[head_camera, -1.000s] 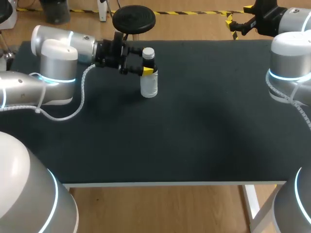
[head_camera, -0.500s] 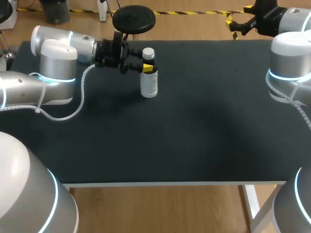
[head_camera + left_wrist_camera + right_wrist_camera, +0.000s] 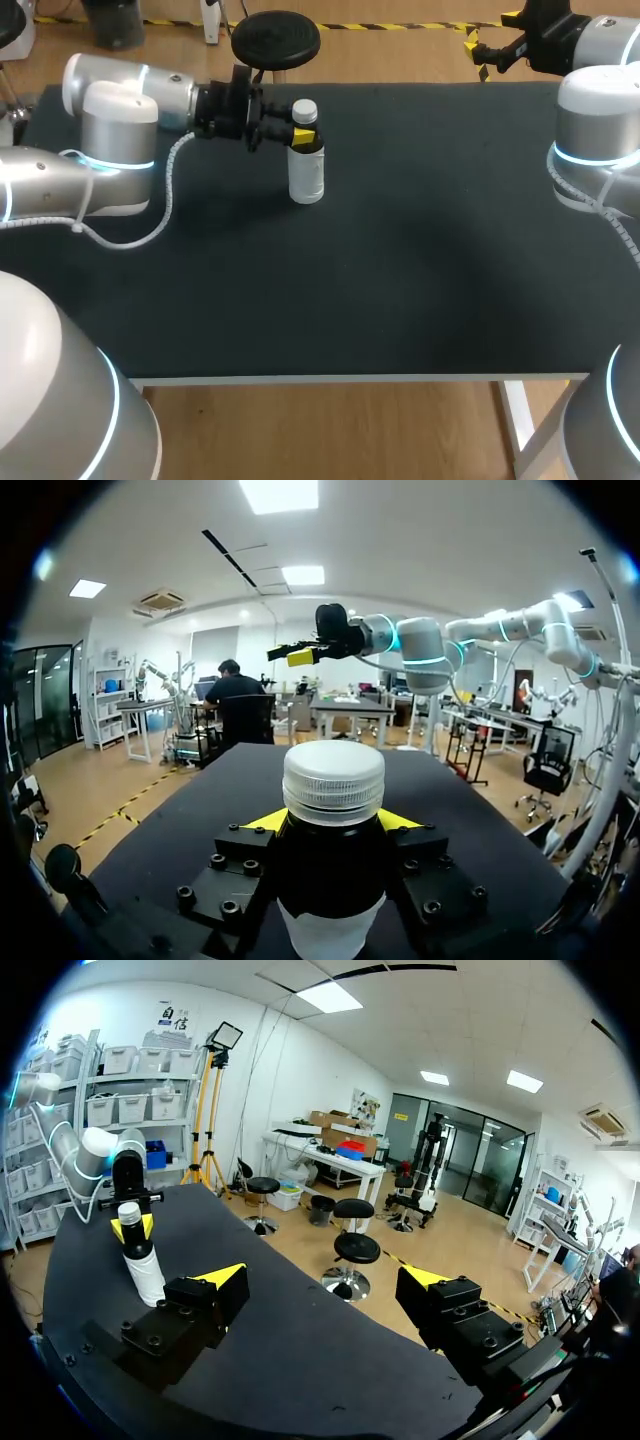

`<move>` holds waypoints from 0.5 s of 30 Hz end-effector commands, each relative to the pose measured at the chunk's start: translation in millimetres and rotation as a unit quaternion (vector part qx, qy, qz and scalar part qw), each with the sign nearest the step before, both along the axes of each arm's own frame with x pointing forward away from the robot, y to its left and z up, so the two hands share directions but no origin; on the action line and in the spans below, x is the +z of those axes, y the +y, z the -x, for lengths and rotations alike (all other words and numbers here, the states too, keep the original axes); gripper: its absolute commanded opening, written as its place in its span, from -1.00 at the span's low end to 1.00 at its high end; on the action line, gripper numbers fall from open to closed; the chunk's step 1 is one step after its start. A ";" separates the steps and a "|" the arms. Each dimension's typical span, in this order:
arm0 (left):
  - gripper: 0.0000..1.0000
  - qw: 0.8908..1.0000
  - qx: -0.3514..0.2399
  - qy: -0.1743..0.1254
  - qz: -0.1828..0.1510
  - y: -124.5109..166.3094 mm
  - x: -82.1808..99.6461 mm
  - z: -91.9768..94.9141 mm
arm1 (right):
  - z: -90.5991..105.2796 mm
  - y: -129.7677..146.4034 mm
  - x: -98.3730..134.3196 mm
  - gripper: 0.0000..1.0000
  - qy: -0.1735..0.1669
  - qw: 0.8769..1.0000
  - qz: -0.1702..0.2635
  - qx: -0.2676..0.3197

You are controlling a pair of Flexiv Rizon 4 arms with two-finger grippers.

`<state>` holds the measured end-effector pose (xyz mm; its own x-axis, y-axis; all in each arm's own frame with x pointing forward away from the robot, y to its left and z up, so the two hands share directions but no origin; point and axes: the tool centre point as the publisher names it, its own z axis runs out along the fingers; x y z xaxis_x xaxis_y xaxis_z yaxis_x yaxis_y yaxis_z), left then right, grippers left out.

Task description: Unscrew the bottle cap

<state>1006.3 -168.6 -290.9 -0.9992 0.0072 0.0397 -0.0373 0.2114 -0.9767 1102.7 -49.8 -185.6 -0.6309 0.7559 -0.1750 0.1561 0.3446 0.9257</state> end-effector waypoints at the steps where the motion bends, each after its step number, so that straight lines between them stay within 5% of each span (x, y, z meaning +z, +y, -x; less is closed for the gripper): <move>1: -1.00 1.000 -0.001 -0.002 0.000 0.8 0.0 0.4 | -0.9 -0.2 0.8 1.00 0.001 1.000 0.001 0.001; 15: -1.00 1.000 -0.008 -0.023 0.003 0.4 2.7 4.2 | -0.9 -0.2 0.8 1.00 0.001 1.000 0.001 0.001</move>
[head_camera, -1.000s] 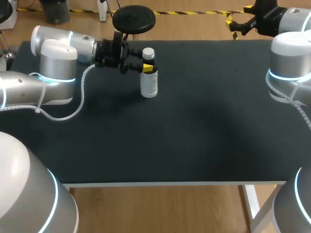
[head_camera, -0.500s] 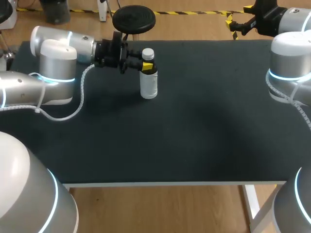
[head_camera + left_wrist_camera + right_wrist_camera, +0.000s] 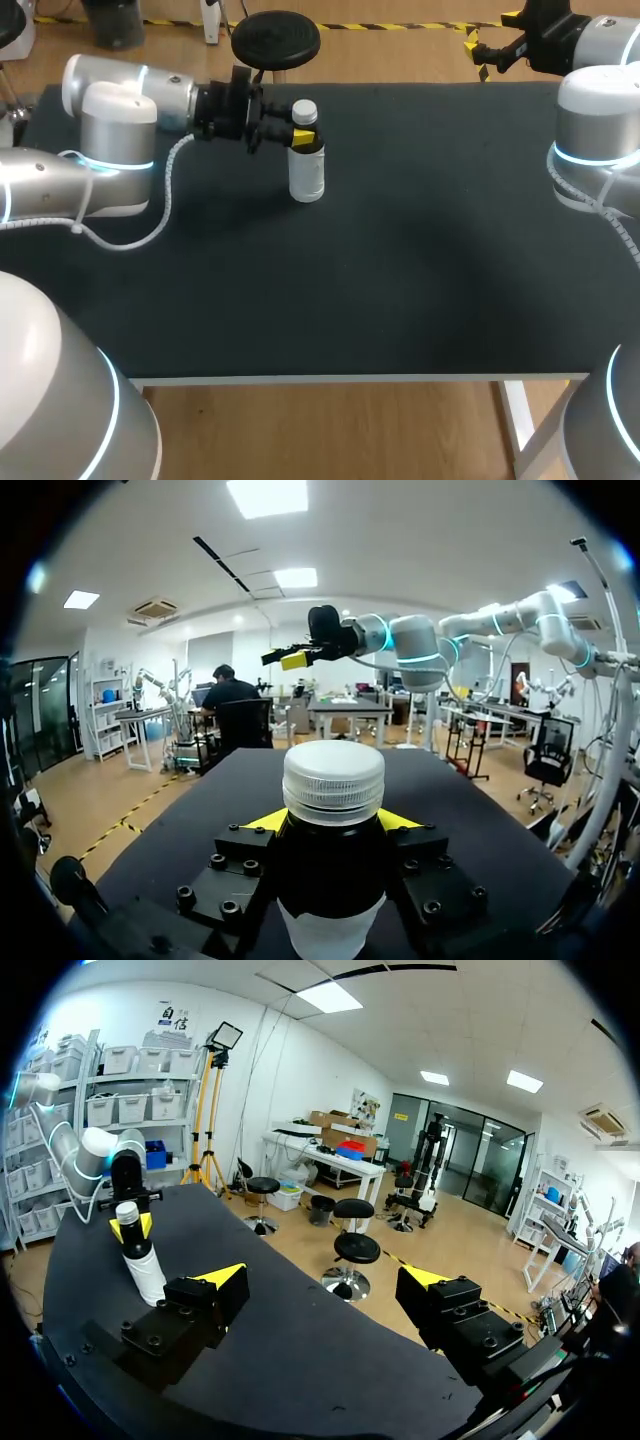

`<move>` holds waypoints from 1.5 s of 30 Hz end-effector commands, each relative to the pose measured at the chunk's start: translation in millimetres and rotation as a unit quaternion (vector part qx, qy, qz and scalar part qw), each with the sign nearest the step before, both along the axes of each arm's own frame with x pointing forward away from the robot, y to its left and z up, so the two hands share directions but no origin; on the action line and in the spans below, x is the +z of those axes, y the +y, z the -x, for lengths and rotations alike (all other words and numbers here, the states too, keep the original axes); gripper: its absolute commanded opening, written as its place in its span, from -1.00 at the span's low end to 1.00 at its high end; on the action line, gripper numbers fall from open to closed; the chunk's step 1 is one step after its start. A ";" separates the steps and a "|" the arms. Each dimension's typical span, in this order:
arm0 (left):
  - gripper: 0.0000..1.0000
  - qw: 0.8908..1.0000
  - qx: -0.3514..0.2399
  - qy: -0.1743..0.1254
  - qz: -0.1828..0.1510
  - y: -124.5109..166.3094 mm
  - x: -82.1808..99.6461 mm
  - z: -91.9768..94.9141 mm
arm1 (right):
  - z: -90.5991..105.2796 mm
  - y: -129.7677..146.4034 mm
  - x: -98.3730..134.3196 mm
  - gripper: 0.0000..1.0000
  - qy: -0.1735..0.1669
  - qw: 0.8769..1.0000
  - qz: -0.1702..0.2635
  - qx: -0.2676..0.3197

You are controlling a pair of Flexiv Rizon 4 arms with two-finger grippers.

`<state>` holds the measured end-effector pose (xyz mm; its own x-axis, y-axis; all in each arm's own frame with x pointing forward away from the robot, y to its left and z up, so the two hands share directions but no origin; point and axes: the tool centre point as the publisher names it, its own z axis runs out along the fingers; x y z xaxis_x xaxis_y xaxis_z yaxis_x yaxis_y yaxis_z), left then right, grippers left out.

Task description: Unscrew the bottle cap

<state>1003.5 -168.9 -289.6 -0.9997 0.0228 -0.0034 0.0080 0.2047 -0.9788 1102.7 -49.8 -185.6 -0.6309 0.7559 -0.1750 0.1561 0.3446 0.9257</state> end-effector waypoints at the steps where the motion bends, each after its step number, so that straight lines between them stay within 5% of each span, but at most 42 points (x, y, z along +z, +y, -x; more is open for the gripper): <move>1: -1.00 1.000 0.000 -0.002 -0.001 0.6 1.3 1.5 | -0.9 -0.2 0.8 1.00 0.001 1.000 0.001 0.001; 40: -1.00 1.000 0.000 -0.001 -0.002 1.0 1.6 1.1 | -0.9 -0.2 0.8 1.00 0.001 1.000 0.001 0.001; 45: -1.00 1.000 0.000 -0.001 -0.002 1.0 1.6 1.1 | -9.0 15.5 -7.0 1.00 0.008 0.998 -0.002 0.060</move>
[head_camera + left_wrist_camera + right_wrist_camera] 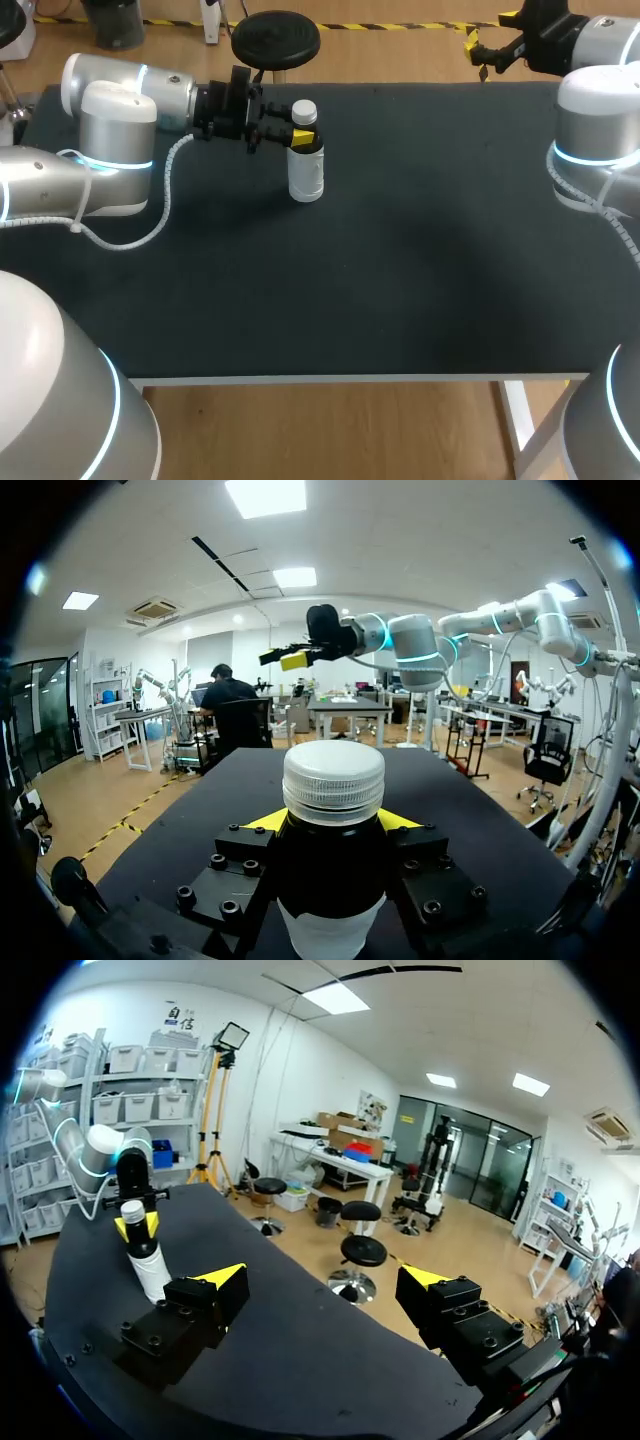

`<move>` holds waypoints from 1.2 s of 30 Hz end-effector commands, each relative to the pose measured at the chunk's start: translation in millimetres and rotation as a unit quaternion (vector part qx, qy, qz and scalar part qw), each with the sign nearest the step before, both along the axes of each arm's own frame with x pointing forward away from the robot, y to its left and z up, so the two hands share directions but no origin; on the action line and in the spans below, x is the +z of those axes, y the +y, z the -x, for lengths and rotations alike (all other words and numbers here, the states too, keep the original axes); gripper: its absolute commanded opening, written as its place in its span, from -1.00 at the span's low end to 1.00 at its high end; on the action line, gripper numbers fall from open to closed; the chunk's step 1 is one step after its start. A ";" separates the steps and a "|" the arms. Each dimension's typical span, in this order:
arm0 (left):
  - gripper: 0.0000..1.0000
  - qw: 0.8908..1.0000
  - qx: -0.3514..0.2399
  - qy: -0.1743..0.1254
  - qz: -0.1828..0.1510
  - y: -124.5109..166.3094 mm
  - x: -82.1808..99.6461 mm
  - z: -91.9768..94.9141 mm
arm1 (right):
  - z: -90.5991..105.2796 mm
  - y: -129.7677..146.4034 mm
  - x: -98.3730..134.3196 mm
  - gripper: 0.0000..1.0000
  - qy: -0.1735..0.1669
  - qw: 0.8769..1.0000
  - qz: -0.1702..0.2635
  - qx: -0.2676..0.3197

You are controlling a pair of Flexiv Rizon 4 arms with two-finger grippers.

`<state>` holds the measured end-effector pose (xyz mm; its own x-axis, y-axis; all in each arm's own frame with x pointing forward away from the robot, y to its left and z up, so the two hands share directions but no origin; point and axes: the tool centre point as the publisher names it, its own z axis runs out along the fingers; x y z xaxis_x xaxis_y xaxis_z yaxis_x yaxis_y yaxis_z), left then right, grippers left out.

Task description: Unscrew the bottle cap

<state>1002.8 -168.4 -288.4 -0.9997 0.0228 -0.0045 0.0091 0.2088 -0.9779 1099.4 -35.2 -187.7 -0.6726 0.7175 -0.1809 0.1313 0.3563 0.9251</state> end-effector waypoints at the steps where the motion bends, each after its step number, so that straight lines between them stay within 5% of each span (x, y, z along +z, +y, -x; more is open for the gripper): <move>1: -1.00 1.000 0.000 0.000 0.000 0.5 0.5 0.3 | -13.8 3.9 -7.3 1.00 0.016 0.999 -0.008 0.048; 8: -1.00 1.000 0.000 0.000 0.000 0.5 0.5 0.3 | -20.7 22.2 -18.7 1.00 0.058 0.981 -0.018 0.186; 20: -1.00 1.000 0.000 0.000 0.000 0.5 0.5 0.3 | -11.9 45.9 -23.0 1.00 0.089 0.916 0.011 0.391; 36: -1.00 1.000 0.000 0.000 0.000 0.5 0.5 0.3 | 11.1 104.5 -24.3 1.00 0.120 0.861 0.011 0.494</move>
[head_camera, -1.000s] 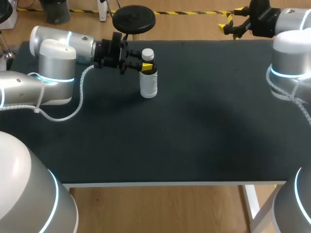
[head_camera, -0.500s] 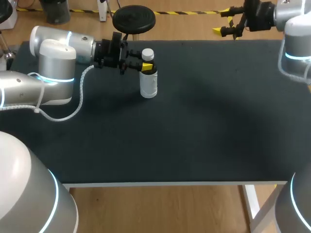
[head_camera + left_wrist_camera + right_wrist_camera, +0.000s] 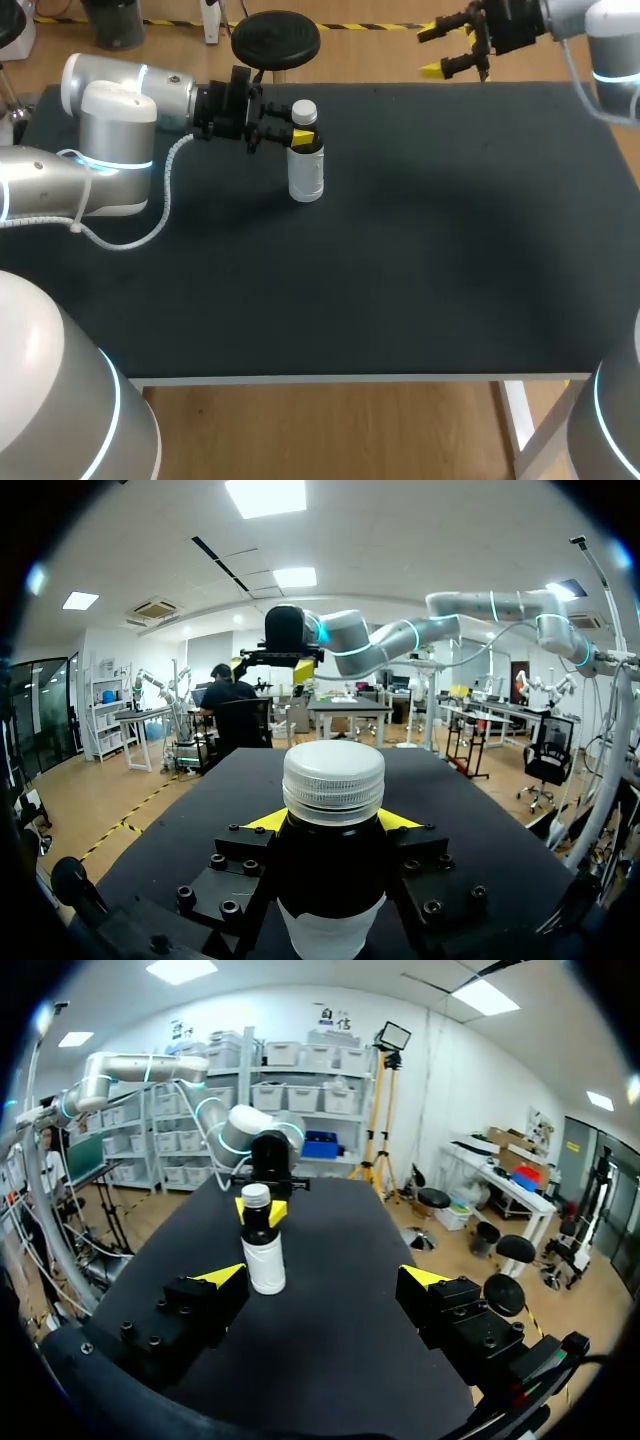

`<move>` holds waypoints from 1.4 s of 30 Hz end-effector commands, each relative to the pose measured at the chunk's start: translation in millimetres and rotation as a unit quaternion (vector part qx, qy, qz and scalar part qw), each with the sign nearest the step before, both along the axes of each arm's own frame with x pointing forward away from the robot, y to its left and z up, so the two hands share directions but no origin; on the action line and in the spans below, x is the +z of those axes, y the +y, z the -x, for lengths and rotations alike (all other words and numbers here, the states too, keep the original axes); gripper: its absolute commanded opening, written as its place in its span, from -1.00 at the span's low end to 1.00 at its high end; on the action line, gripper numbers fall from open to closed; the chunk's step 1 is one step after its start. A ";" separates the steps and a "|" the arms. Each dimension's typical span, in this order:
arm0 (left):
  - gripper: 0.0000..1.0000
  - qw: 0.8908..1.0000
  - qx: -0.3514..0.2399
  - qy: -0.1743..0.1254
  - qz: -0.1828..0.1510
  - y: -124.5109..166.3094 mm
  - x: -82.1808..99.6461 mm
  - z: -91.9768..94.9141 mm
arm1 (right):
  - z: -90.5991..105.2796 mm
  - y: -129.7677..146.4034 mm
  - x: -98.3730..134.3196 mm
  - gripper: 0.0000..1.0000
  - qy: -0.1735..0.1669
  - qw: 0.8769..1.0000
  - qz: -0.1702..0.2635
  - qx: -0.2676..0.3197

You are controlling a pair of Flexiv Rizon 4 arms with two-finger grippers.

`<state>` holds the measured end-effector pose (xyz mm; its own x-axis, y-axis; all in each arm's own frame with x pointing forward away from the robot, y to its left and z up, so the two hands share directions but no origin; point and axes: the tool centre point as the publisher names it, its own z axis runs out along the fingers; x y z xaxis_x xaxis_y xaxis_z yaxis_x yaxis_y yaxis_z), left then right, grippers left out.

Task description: Unscrew the bottle cap

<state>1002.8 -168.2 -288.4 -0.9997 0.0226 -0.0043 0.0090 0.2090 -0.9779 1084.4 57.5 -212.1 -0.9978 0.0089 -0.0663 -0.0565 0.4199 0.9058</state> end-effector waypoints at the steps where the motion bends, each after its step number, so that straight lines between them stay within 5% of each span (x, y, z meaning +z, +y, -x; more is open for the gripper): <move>1: -1.00 1.000 0.000 0.000 0.000 0.3 0.5 0.4 | -2.2 15.4 0.0 1.00 0.053 0.991 0.009 0.119; 15: -1.00 1.000 0.000 0.000 0.000 0.3 0.5 0.4 | 19.3 47.7 -6.5 1.00 0.026 0.996 0.035 0.082; 42: -1.00 1.000 0.000 0.000 0.000 0.3 0.5 0.4 | 16.8 51.4 -8.0 1.00 0.032 0.996 0.039 0.067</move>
